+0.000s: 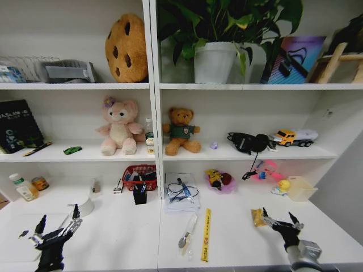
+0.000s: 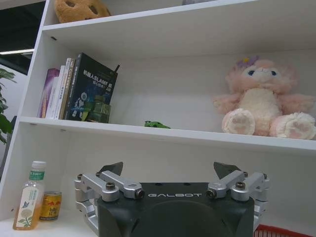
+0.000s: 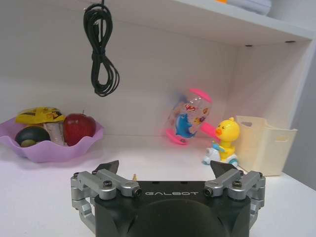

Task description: Organize the objects on the table.

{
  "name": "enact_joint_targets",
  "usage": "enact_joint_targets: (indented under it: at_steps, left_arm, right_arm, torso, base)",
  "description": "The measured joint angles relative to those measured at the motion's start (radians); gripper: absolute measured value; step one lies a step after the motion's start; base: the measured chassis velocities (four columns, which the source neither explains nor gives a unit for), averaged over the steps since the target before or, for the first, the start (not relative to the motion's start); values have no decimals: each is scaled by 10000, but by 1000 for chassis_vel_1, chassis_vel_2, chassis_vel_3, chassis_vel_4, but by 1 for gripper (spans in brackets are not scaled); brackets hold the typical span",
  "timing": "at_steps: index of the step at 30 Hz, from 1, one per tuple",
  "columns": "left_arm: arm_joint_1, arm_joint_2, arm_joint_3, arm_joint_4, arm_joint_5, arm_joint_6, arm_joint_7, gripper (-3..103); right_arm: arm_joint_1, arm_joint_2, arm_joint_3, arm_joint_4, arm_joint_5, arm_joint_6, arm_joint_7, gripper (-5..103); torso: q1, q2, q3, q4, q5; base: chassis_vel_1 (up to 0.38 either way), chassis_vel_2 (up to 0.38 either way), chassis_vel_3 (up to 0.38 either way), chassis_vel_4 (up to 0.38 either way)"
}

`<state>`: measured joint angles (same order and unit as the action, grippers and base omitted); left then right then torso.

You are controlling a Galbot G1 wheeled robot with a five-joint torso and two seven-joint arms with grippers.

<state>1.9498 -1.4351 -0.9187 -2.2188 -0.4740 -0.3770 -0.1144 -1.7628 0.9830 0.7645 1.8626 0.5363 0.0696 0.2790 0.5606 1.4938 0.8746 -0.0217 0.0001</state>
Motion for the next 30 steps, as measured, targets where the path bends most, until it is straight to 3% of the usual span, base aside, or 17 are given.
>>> enact_joint_targets:
  at_steps: [5, 15, 18, 19, 22, 24, 25, 27, 29, 30]
  left_arm:
    - [15, -29, -10, -32, 30, 36, -21, 100]
    - [-5, -134, -33, -60, 36, 74, -112, 100]
    - [19, -163, -46, -68, 50, 70, -122, 100]
    - [19, -163, -46, -68, 50, 70, -122, 100]
    - [27, -166, -73, -86, 50, 69, -134, 100]
    - [30, -166, -76, -86, 49, 65, -137, 100]
    - [31, -170, -77, -86, 49, 46, -144, 100]
    - [30, -181, -78, -86, 49, -2, -190, 100]
    - [27, -215, -78, -100, 42, -40, -305, 100]
    - [27, -215, -78, -100, 42, -40, -305, 100]
  right_arm:
    - [776, -294, -563, -690, -89, -104, -267, 100]
    - [1301, -218, -1231, -1123, -319, -281, -274, 101]
    - [1548, -149, -1406, -1294, -341, -308, -224, 88]
    - [1548, -149, -1406, -1294, -341, -308, -224, 88]
    - [1580, -117, -1426, -1303, -438, -326, -150, 71]
    - [1580, -105, -1426, -1306, -463, -314, -126, 71]
    - [1570, -88, -1427, -1309, -481, -280, -99, 60]
    - [1551, -57, -1426, -1343, -488, -197, -65, 60]
    - [1536, -2, -1425, -1438, -498, -79, -36, 48]
    - [1536, -2, -1425, -1438, -498, -79, -36, 48]
  torso:
    - [0, 0, 0, 2, -2]
    - [0, 0, -1, 1, -1]
    - [0, 0, -1, 3, -1]
    - [0, 0, -1, 3, -1]
    - [0, 0, -1, 3, -1]
    - [0, 0, -2, 3, -1]
    - [0, 0, -1, 3, -1]
    - [0, 0, -1, 2, -2]
    - [-1, 1, -1, 2, -1]
    - [-1, 1, -1, 2, -1]
  base:
    - [0, 0, 0, 0]
    - [0, 0, 0, 0]
    - [0, 0, 0, 0]
    - [0, 0, 0, 0]
    - [0, 0, 0, 0]
    - [0, 0, 0, 0]
    - [0, 0, 0, 0]
    - [0, 0, 0, 0]
    - [0, 0, 0, 0]
    - [0, 0, 0, 0]
